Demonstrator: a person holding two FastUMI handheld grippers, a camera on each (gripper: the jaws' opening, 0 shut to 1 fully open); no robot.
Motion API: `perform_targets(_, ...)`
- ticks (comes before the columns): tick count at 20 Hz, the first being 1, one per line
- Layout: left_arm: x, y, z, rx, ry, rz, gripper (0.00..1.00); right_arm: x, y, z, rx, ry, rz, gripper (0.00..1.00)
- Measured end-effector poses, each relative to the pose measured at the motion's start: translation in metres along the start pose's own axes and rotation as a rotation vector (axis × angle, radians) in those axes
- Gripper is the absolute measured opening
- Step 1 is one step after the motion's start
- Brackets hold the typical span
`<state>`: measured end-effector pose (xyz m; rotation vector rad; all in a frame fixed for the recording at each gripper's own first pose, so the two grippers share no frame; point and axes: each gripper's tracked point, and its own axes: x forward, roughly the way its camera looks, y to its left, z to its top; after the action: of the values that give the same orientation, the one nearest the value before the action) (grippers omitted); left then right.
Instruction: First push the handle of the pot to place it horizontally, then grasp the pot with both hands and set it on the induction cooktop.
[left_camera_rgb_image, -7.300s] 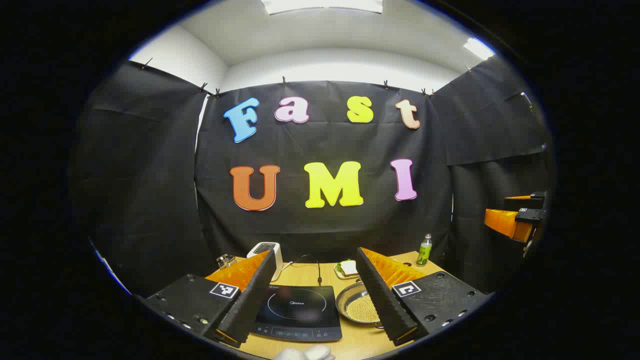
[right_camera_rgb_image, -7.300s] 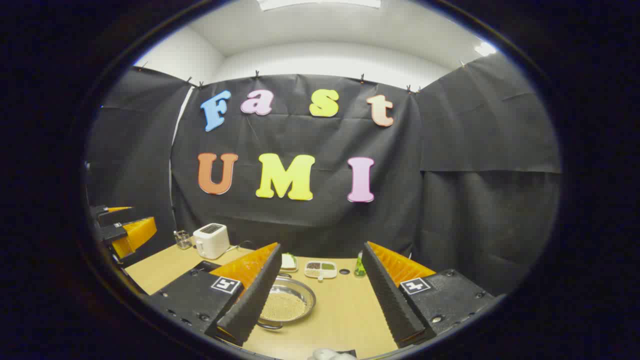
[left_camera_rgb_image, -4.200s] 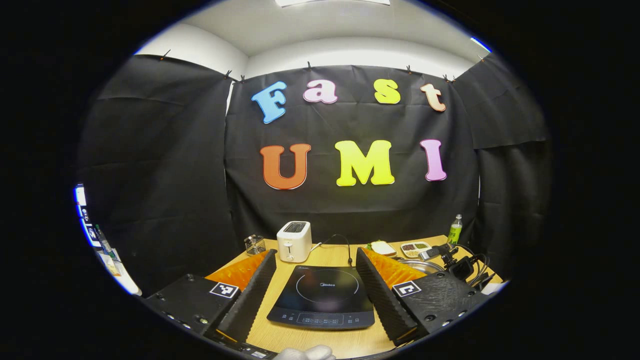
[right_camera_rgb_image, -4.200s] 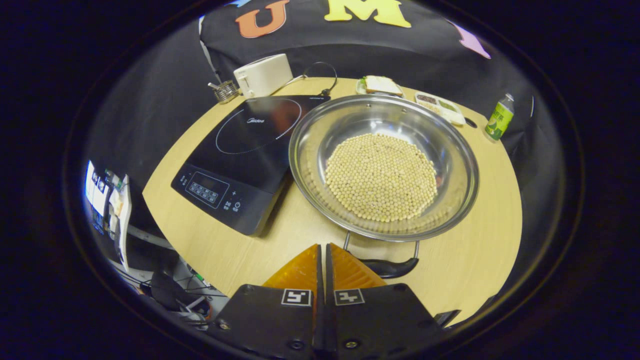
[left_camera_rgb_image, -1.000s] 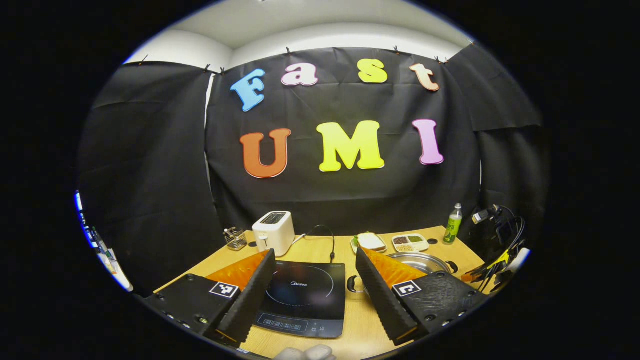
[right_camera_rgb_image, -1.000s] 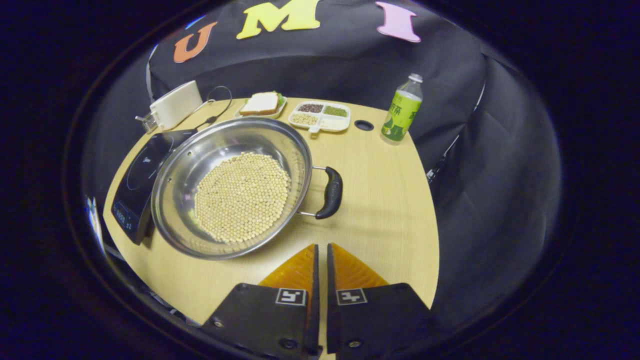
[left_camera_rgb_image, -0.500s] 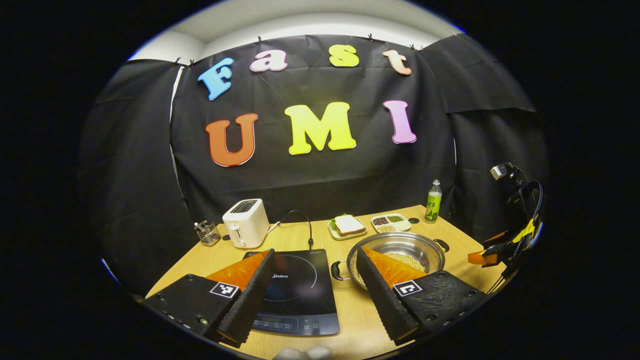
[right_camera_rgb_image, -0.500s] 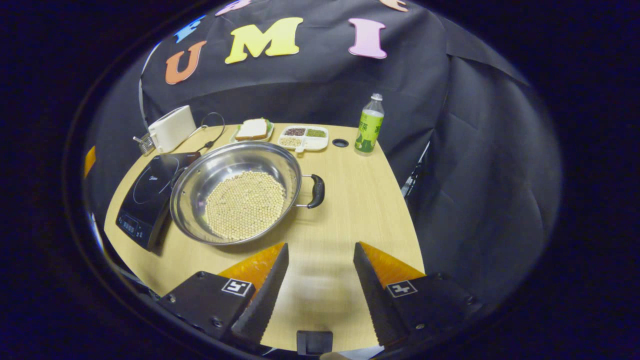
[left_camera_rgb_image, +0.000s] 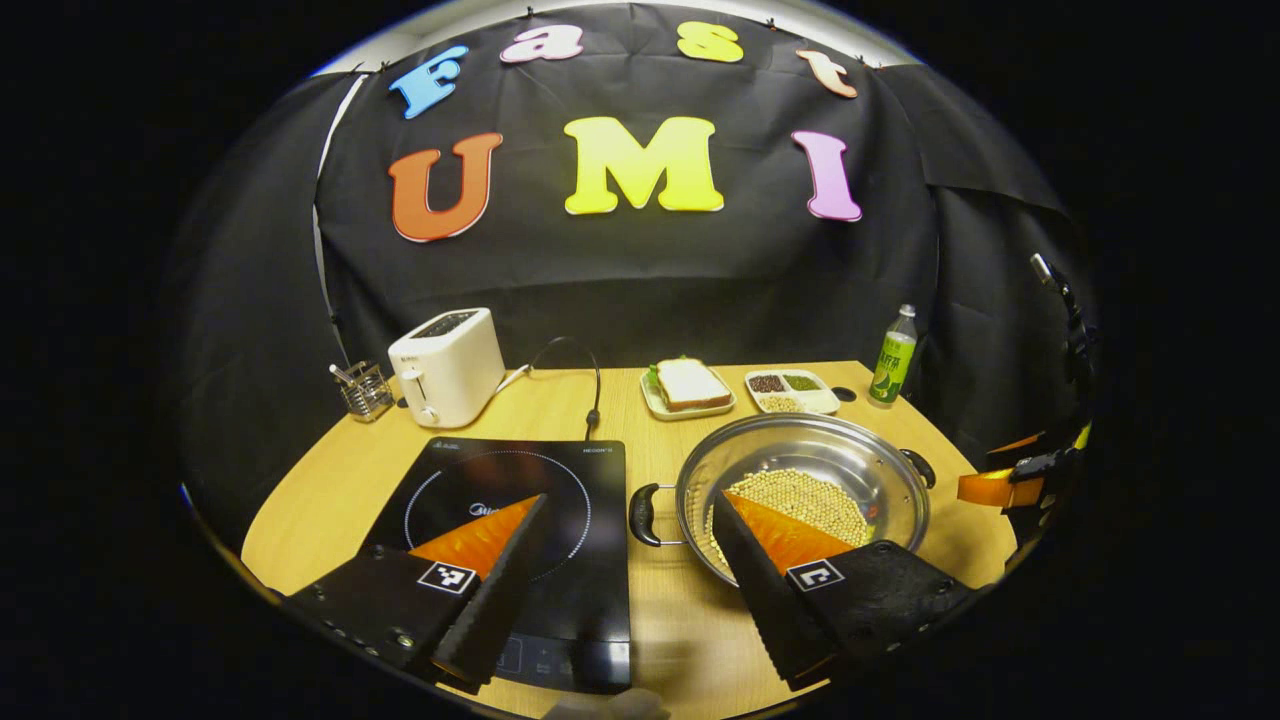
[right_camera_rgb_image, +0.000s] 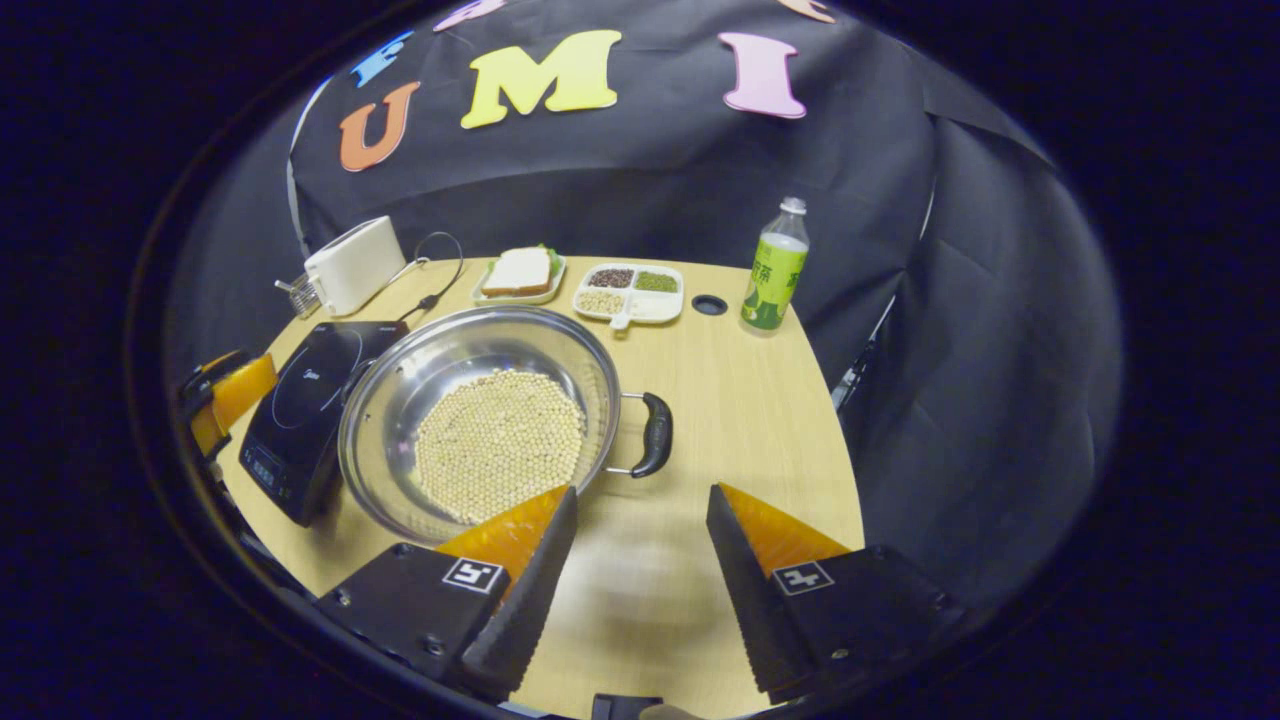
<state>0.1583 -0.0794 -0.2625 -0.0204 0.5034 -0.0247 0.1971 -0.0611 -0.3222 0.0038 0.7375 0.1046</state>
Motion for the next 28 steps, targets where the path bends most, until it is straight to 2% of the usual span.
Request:
perform_targets(3,0.026,-0.005,-0.009,0.021,0.030,0.011,0.97,0.025,0.004,0.013,0.002,0.003,0.024,0.83)
perform_targets(7,0.056,-0.008,-0.019,0.048,0.069,0.027,0.97,0.057,0.001,0.017,0.001,0.029,0.024,0.86)
perform_targets(8,0.062,-0.009,-0.022,0.048,0.084,0.029,0.97,0.065,-0.002,0.018,0.001,0.033,0.021,0.83)
perform_targets(16,0.101,-0.020,-0.049,0.027,0.173,0.018,0.97,0.101,0.000,0.014,-0.001,0.087,0.048,0.85)
perform_targets(19,0.111,-0.022,-0.055,-0.008,0.201,0.022,0.97,0.108,0.003,0.015,-0.009,0.109,0.066,0.82)
perform_targets(20,0.112,-0.023,-0.054,-0.009,0.199,0.030,0.97,0.110,0.003,0.015,-0.006,0.115,0.066,0.72)
perform_targets(22,0.115,-0.028,-0.053,-0.011,0.203,0.021,0.98,0.113,0.003,0.015,0.001,0.123,0.074,0.74)
perform_targets(28,0.117,-0.030,-0.057,0.036,0.233,0.049,0.96,0.113,0.001,0.013,0.033,0.144,0.059,0.65)
